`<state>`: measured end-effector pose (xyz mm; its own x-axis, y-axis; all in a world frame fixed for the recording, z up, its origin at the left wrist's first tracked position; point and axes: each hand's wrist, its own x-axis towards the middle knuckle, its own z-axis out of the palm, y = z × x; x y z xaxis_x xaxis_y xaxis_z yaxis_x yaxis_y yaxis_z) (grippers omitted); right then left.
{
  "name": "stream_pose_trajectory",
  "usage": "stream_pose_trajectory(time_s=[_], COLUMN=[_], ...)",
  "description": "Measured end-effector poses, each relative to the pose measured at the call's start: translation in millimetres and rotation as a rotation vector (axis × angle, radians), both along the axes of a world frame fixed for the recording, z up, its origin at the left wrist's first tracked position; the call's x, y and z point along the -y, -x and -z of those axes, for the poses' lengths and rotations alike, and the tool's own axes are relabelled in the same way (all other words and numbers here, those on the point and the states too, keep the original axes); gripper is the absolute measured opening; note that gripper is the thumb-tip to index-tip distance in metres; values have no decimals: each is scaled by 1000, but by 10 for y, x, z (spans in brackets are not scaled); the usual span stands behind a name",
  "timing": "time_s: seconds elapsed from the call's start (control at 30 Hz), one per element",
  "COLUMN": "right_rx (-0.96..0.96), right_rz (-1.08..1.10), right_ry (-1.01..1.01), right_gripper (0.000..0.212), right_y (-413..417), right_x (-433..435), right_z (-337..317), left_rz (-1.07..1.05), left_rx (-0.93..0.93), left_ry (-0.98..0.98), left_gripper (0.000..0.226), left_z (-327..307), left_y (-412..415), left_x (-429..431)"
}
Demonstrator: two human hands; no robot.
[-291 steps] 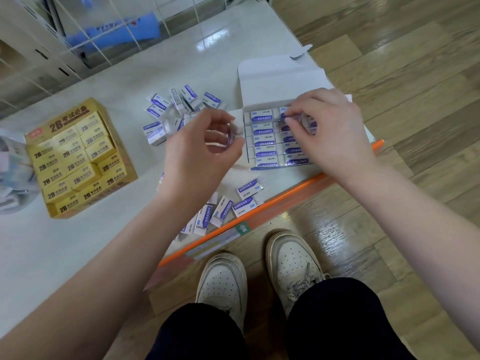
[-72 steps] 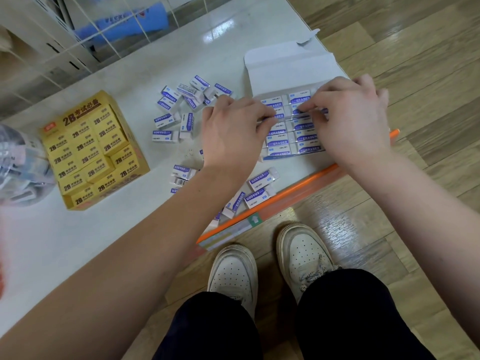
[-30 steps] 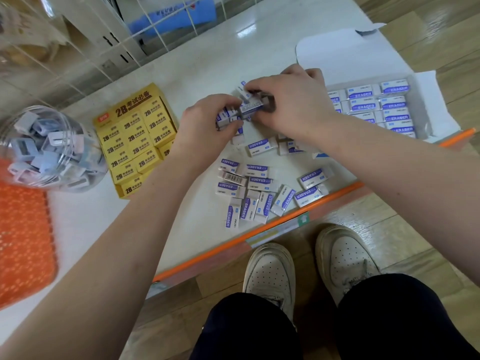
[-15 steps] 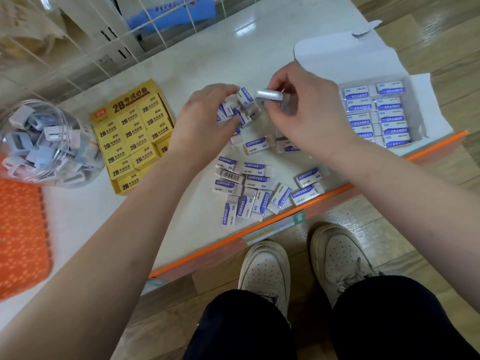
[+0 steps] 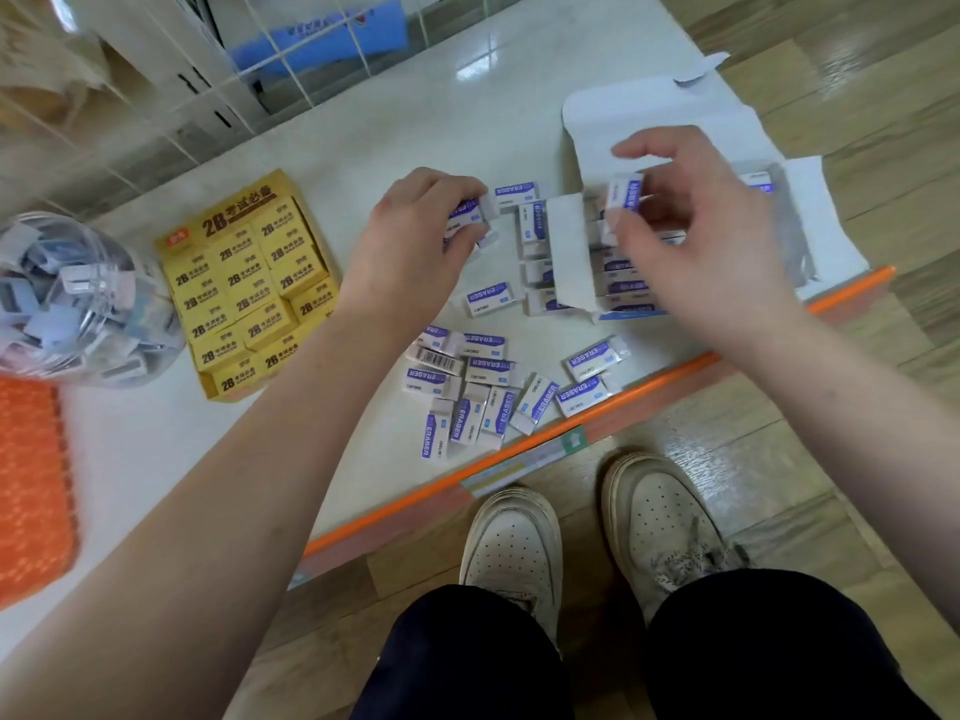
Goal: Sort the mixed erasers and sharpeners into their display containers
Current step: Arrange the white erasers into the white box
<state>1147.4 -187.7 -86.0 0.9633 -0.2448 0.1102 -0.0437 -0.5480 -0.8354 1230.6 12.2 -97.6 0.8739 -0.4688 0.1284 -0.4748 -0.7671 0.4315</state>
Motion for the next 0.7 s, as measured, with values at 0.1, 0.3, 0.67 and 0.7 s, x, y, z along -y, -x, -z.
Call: stream_pose_trajectory(time_s=[0.1,0.3,0.67,0.7], right_rx=[-22,-124,-115,-107], right_rz=[45,220,-11,-20], right_ry=[46,69,376,427], right_gripper=[34,31,28,24], right_y=[34,94,172,180], right_x=[277,728,886,896], right_z=[-7,14,-78,-74], left_rz=[16,128,170,164], left_rx=[58,27,-44,-48], left_ry=[115,210,49,18], left_gripper=[29,23,28,29], left_z=[-74,-174,-110,-105], left_y=[70,253,422,428], left_x=[134,535,825,860])
